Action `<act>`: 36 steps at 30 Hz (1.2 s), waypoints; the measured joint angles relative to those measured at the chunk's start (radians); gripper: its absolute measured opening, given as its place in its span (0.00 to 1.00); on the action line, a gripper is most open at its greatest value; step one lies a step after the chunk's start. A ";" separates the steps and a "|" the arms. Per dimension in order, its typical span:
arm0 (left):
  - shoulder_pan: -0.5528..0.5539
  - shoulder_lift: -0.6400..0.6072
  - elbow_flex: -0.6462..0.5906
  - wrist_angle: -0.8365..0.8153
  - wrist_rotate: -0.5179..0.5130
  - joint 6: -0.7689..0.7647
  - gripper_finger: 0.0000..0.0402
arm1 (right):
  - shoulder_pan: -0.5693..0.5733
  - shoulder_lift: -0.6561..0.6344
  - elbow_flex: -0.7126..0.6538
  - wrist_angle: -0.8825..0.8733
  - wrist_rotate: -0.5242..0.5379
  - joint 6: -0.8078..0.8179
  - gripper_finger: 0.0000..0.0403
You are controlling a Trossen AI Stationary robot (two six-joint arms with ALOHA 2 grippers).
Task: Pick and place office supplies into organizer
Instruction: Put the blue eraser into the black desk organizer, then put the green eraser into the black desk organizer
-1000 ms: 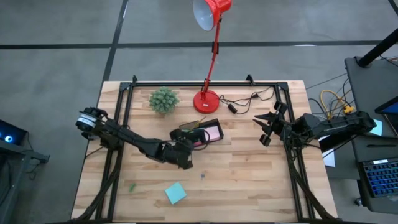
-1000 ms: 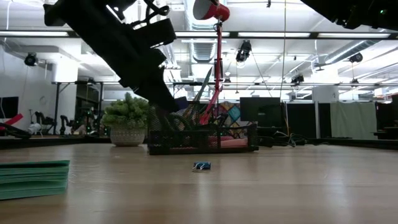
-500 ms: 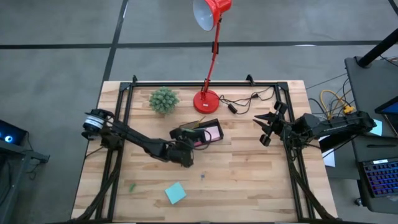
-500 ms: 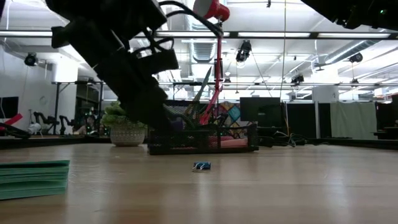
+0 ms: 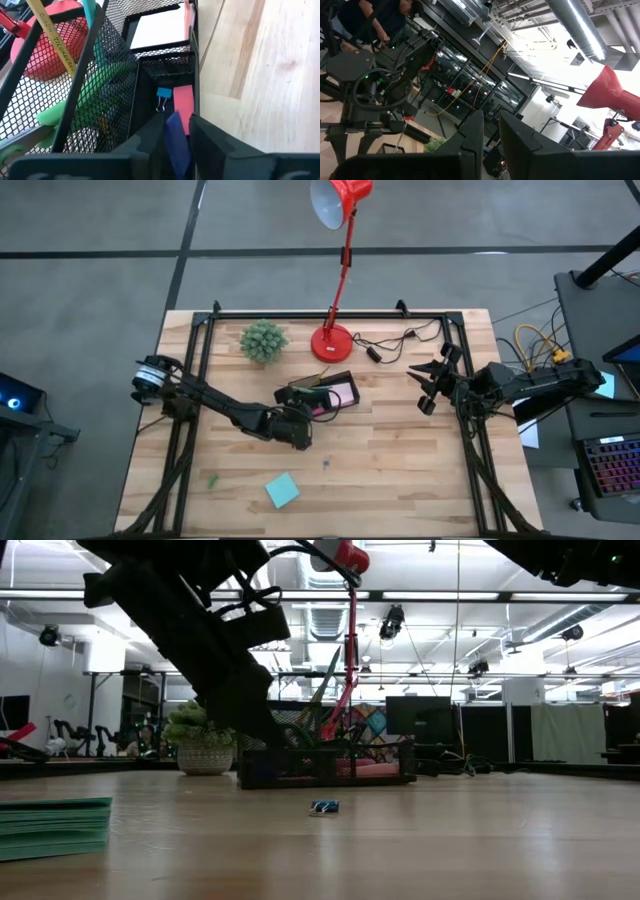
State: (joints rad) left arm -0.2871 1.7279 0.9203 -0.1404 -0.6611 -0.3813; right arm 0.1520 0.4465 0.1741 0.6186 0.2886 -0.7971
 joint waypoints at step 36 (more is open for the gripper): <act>-0.271 -0.321 0.028 -0.577 0.960 -1.295 0.37 | 0.000 0.000 0.000 0.000 0.000 0.000 0.13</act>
State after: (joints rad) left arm -0.5577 1.4068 0.9488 -0.7174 0.2985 -1.6765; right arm 0.1516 0.4465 0.1741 0.6186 0.2886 -0.7967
